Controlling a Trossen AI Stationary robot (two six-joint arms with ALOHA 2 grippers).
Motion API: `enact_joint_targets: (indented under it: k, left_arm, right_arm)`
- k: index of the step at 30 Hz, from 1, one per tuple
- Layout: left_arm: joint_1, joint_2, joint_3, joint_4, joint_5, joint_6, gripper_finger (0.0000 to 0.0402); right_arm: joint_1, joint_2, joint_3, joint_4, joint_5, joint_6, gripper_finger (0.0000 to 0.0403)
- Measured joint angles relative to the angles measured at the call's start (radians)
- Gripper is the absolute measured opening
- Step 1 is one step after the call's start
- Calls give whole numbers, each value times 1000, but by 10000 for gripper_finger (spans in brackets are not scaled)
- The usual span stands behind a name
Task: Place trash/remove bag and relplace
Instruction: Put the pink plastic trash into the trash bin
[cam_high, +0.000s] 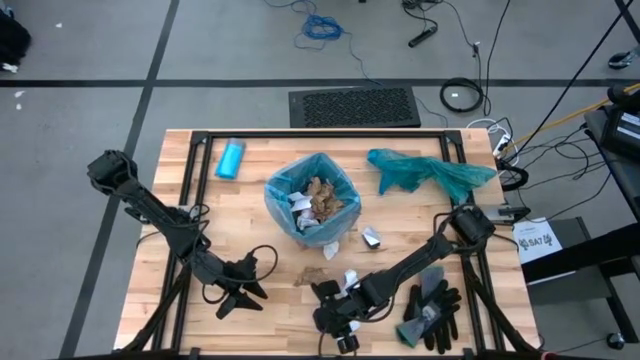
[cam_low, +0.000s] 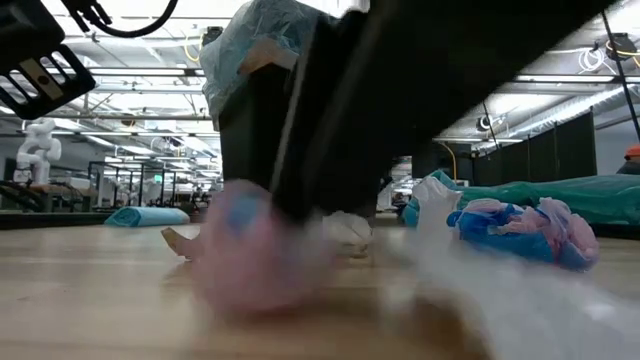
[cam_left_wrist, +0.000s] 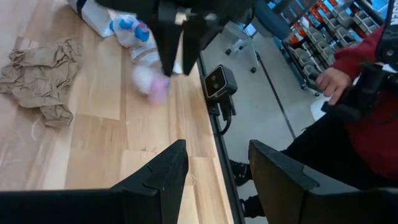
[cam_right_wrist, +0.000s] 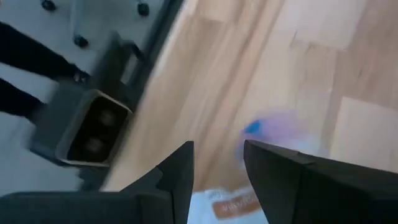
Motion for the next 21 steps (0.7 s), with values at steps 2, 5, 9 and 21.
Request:
enact_joint_targets:
  k: [2, 5, 9, 21]
  left_arm:
    - [0, 0, 0, -1, 0, -1, 173]
    - [0, 0, 0, 0, 0, -1, 173]
    - [0, 0, 0, 1, 0, -2, 173]
    - [0, 0, 0, 1, 0, -1, 173]
  right_arm:
    - [0, 22, 0, -1, 3, -28, 130]
    - [-4, 55, 0, 2, 4, -25, 112]
    - [-12, 56, 1, 4, 3, 61, 62]
    - [-86, -92, 0, -9, -4, 270, 3]
